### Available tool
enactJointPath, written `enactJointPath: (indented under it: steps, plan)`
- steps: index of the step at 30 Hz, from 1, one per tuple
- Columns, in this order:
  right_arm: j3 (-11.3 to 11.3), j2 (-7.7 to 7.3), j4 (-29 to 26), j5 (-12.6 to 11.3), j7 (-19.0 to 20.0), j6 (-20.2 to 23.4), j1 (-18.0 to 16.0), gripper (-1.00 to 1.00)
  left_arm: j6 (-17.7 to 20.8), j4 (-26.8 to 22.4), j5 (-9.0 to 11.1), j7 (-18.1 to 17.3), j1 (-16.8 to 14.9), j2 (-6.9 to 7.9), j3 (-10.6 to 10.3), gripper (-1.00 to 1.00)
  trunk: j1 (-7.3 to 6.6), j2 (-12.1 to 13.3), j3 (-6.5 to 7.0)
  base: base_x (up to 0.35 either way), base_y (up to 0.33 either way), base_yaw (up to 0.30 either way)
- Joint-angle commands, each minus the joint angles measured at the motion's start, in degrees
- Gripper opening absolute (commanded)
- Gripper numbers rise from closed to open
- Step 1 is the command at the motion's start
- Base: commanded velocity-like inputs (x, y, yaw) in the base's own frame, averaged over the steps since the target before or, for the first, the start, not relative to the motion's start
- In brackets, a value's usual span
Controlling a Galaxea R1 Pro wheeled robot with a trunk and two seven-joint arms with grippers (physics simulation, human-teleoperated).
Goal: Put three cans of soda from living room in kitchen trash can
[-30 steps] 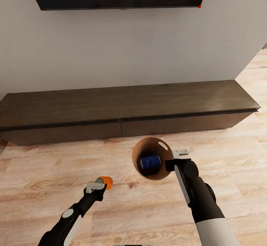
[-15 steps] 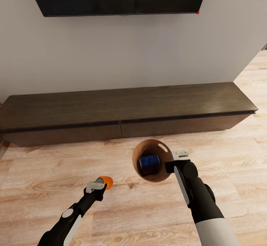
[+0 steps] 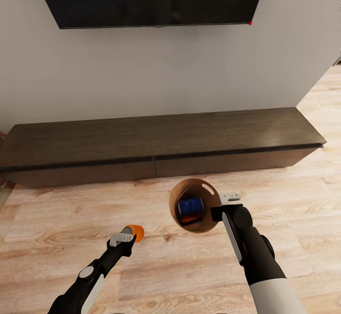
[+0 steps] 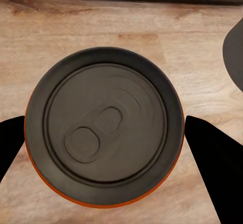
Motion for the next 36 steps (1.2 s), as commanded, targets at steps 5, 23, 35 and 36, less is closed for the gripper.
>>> enactJointPath:
  steps: [5, 23, 35, 36]
  plan:
    - [0.0, 0.01, 0.0, -0.7, 0.1, -0.1, 0.0, -1.00, 0.0, 0.0, 0.0, 0.1, 0.0, 0.00, 0.0, -1.00, -0.67, 1.2, 0.55, 0.000, 0.000, 0.000]
    - [0.1, 0.02, 8.0, -0.7, 0.1, -3.8, 0.0, -1.00, 27.7, -17.2, 6.0, -36.3, 0.0, 8.40, 10.8, -1.00, -0.67, 1.2, 0.55, 0.000, 0.000, 0.000]
    - [0.3, 0.01, 17.2, -0.5, 0.1, -9.4, -0.1, -1.00, 34.3, -21.2, 6.3, -43.5, 0.0, 9.94, 11.1, -1.00, -0.67, 1.2, 0.55, 0.000, 0.000, 0.000]
    - [0.3, 0.01, 18.7, -0.4, 0.1, -11.3, -0.1, -1.00, 34.4, -21.3, 6.5, -43.6, 0.0, 9.93, 11.0, -1.00, -0.67, 1.2, 0.55, 0.000, 0.000, 0.000]
